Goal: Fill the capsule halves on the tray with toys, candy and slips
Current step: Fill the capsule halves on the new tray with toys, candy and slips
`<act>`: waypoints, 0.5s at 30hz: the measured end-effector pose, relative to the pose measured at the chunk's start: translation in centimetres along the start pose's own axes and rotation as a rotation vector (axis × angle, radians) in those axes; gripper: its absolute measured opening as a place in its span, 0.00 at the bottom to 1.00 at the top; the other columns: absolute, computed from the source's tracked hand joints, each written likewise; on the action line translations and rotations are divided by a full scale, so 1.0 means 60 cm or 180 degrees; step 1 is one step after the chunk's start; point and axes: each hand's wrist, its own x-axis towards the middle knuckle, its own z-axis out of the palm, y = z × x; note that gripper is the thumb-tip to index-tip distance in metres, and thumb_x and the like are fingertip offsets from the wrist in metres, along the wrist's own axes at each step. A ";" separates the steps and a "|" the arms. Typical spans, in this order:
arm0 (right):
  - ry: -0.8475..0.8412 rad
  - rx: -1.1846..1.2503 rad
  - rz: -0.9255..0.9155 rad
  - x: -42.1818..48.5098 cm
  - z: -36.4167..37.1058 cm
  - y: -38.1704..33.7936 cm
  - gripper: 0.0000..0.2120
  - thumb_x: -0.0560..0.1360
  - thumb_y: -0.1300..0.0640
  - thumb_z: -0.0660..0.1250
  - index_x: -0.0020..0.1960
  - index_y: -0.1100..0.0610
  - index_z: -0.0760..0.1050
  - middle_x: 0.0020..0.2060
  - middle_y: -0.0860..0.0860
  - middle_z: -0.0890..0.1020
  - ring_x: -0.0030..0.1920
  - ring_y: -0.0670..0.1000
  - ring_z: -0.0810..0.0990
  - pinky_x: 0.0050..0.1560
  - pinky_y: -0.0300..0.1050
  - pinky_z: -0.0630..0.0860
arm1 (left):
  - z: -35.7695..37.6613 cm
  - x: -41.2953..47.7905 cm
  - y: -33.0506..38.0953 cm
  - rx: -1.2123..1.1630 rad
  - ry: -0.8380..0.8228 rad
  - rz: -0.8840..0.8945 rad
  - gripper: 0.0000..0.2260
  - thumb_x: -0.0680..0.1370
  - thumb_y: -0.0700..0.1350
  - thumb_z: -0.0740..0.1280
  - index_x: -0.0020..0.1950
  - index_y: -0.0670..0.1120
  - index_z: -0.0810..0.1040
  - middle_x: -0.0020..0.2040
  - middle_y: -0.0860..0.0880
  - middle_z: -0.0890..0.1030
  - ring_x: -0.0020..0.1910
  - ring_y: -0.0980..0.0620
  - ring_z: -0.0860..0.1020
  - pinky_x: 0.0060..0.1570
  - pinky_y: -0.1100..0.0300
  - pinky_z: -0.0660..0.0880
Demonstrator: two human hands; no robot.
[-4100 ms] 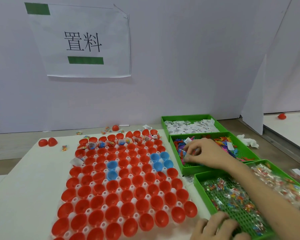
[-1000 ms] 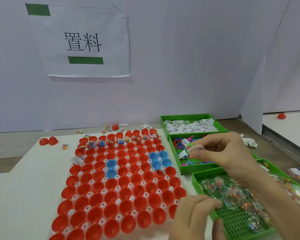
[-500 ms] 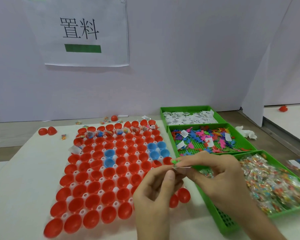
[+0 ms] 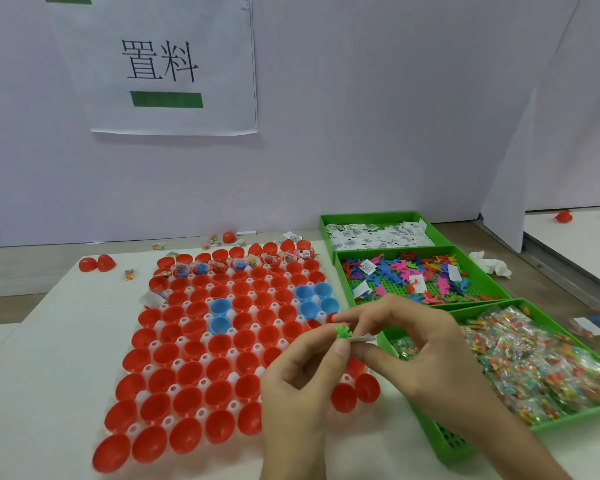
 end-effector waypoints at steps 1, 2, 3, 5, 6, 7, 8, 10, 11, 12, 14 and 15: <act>-0.0038 -0.0036 -0.0008 0.001 -0.001 0.001 0.13 0.72 0.63 0.76 0.44 0.47 0.77 0.48 0.44 0.86 0.52 0.49 0.84 0.50 0.47 0.80 | 0.000 -0.001 0.001 0.0160 -0.0082 0.0155 0.09 0.68 0.42 0.73 0.46 0.47 0.87 0.46 0.44 0.86 0.44 0.50 0.85 0.42 0.65 0.79; -0.0044 -0.0034 -0.0020 0.001 -0.002 0.003 0.13 0.71 0.64 0.75 0.44 0.47 0.76 0.47 0.45 0.86 0.50 0.49 0.84 0.49 0.44 0.79 | 0.001 -0.002 0.002 0.0284 -0.0153 0.0300 0.08 0.69 0.41 0.74 0.47 0.46 0.87 0.46 0.42 0.85 0.43 0.50 0.84 0.43 0.65 0.79; -0.0048 -0.0030 -0.0027 0.002 -0.003 0.004 0.13 0.70 0.64 0.74 0.44 0.47 0.76 0.45 0.46 0.85 0.48 0.49 0.84 0.47 0.41 0.79 | 0.002 -0.002 0.002 0.0416 -0.0190 0.0422 0.07 0.70 0.39 0.75 0.47 0.46 0.87 0.46 0.42 0.84 0.43 0.49 0.84 0.43 0.65 0.79; -0.0122 -0.0123 -0.0060 0.004 -0.007 0.008 0.15 0.68 0.65 0.74 0.44 0.47 0.75 0.41 0.46 0.82 0.43 0.50 0.82 0.45 0.39 0.77 | 0.002 -0.003 -0.001 0.0774 -0.0204 0.0627 0.08 0.70 0.40 0.74 0.48 0.49 0.87 0.46 0.44 0.82 0.43 0.48 0.83 0.43 0.64 0.79; -0.0182 -0.0213 -0.0094 0.005 -0.010 0.011 0.15 0.68 0.65 0.74 0.44 0.47 0.75 0.40 0.46 0.81 0.41 0.49 0.81 0.44 0.38 0.77 | 0.001 -0.003 -0.003 0.0977 -0.0195 0.0712 0.09 0.70 0.41 0.73 0.48 0.51 0.87 0.46 0.46 0.82 0.44 0.49 0.83 0.42 0.63 0.79; -0.0243 -0.0304 -0.0119 0.005 -0.014 0.015 0.16 0.67 0.66 0.74 0.45 0.48 0.75 0.39 0.46 0.81 0.40 0.49 0.81 0.43 0.39 0.77 | 0.001 -0.003 -0.004 0.1179 -0.0175 0.0774 0.10 0.70 0.41 0.73 0.48 0.52 0.87 0.45 0.49 0.82 0.44 0.49 0.82 0.42 0.63 0.79; -0.0306 -0.0380 -0.0117 0.005 -0.019 0.018 0.17 0.67 0.67 0.75 0.45 0.48 0.75 0.38 0.46 0.81 0.39 0.49 0.81 0.43 0.40 0.78 | 0.001 -0.002 -0.006 0.1370 -0.0157 0.0817 0.10 0.70 0.41 0.73 0.47 0.54 0.87 0.45 0.52 0.81 0.44 0.50 0.82 0.41 0.64 0.78; -0.0433 -0.0532 -0.0084 0.006 -0.026 0.024 0.18 0.67 0.68 0.76 0.47 0.47 0.76 0.37 0.46 0.82 0.39 0.50 0.82 0.42 0.44 0.79 | 0.001 -0.003 -0.010 0.1670 -0.0162 0.0860 0.10 0.71 0.41 0.73 0.47 0.54 0.87 0.44 0.55 0.81 0.43 0.52 0.81 0.39 0.64 0.77; -0.0489 -0.0620 -0.0088 0.006 -0.028 0.026 0.19 0.67 0.67 0.76 0.48 0.47 0.76 0.37 0.46 0.81 0.39 0.50 0.82 0.42 0.44 0.79 | 0.001 -0.003 -0.012 0.1773 -0.0184 0.0857 0.09 0.72 0.41 0.72 0.47 0.54 0.87 0.43 0.55 0.81 0.43 0.52 0.81 0.39 0.63 0.77; -0.0550 -0.0683 -0.0092 0.007 -0.030 0.026 0.20 0.67 0.66 0.77 0.50 0.45 0.76 0.37 0.46 0.81 0.39 0.49 0.82 0.42 0.44 0.80 | 0.002 -0.003 -0.013 0.1863 -0.0203 0.0863 0.09 0.72 0.42 0.71 0.47 0.54 0.87 0.42 0.55 0.82 0.43 0.53 0.81 0.38 0.64 0.77; -0.0704 -0.0642 0.0001 0.007 -0.038 0.022 0.21 0.68 0.63 0.78 0.54 0.43 0.77 0.38 0.46 0.82 0.39 0.49 0.83 0.43 0.42 0.80 | 0.002 -0.005 -0.013 0.1943 -0.0230 0.0889 0.09 0.73 0.41 0.70 0.48 0.53 0.87 0.41 0.56 0.82 0.41 0.55 0.81 0.38 0.67 0.75; -0.0771 -0.0548 0.0112 0.008 -0.047 0.020 0.21 0.69 0.60 0.79 0.56 0.43 0.77 0.39 0.47 0.83 0.40 0.49 0.83 0.44 0.41 0.80 | 0.001 -0.006 -0.012 0.1903 -0.0238 0.0865 0.10 0.74 0.40 0.71 0.48 0.54 0.87 0.41 0.56 0.82 0.41 0.55 0.81 0.39 0.67 0.76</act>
